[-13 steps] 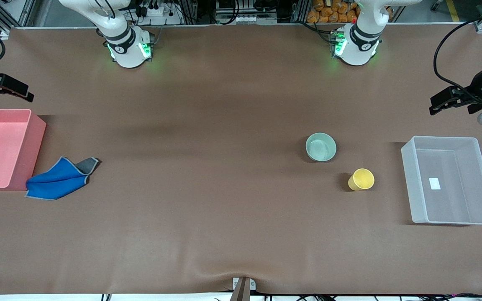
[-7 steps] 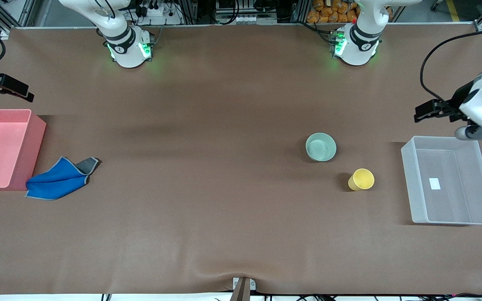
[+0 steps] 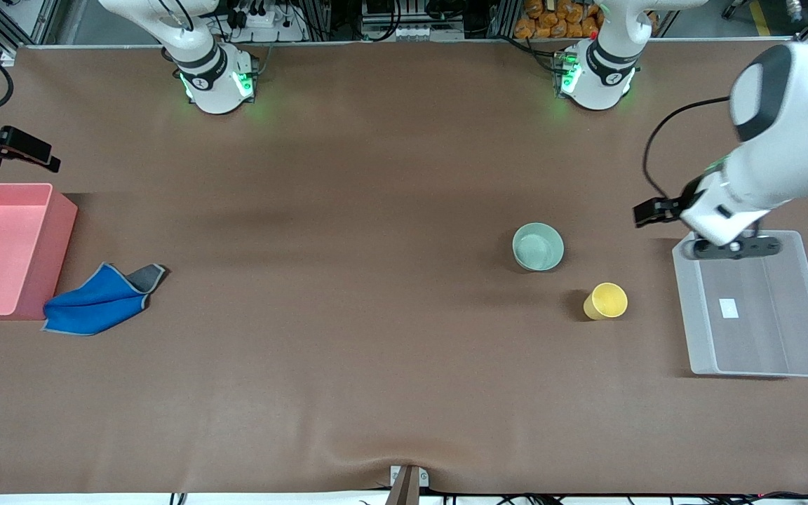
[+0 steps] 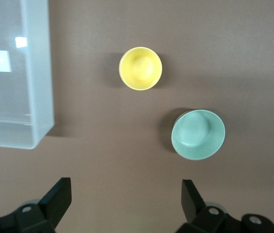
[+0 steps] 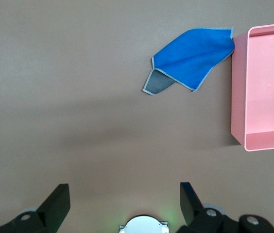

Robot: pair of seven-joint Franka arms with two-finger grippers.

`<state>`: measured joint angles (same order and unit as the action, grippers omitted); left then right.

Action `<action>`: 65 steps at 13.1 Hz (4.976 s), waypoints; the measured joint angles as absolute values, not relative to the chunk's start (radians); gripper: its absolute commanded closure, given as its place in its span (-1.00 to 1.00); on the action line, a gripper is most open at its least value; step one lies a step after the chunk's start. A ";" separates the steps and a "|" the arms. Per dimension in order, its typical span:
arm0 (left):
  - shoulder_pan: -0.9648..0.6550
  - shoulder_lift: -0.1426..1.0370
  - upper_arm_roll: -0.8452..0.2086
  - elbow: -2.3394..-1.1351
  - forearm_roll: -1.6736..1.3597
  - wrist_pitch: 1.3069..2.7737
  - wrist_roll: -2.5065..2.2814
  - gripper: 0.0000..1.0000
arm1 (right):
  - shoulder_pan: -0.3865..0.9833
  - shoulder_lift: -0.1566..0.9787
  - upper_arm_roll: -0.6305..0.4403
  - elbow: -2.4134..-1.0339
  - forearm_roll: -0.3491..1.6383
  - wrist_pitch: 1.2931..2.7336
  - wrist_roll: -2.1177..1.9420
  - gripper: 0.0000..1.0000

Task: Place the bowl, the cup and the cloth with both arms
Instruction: 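Grasp the green bowl rim with the left gripper while the right gripper grasps the cloth, then carry the green bowl into the clear bin with the left gripper, then release the bowl in the clear bin while the right gripper lifts the cloth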

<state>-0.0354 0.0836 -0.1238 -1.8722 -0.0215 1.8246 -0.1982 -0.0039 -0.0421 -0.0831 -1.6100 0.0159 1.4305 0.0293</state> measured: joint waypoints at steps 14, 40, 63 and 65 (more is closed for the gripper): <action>-0.098 0.235 -0.233 -2.270 -0.022 2.370 -0.475 -0.72 | -0.053 0.270 -0.091 -1.586 -0.024 1.593 0.035 -1.00; 0.299 0.106 -0.208 -2.034 0.009 2.085 0.009 1.00 | -0.083 0.704 -0.092 -1.579 -0.032 1.967 -0.359 -1.00; 0.587 0.553 -0.206 -1.803 0.101 2.231 0.324 1.00 | -0.122 0.737 -0.097 -1.607 -0.021 2.013 -0.519 1.00; 0.588 0.561 -0.206 -1.820 0.101 2.256 0.336 0.65 | -0.122 0.737 -0.097 -1.605 0.035 2.014 -0.518 1.00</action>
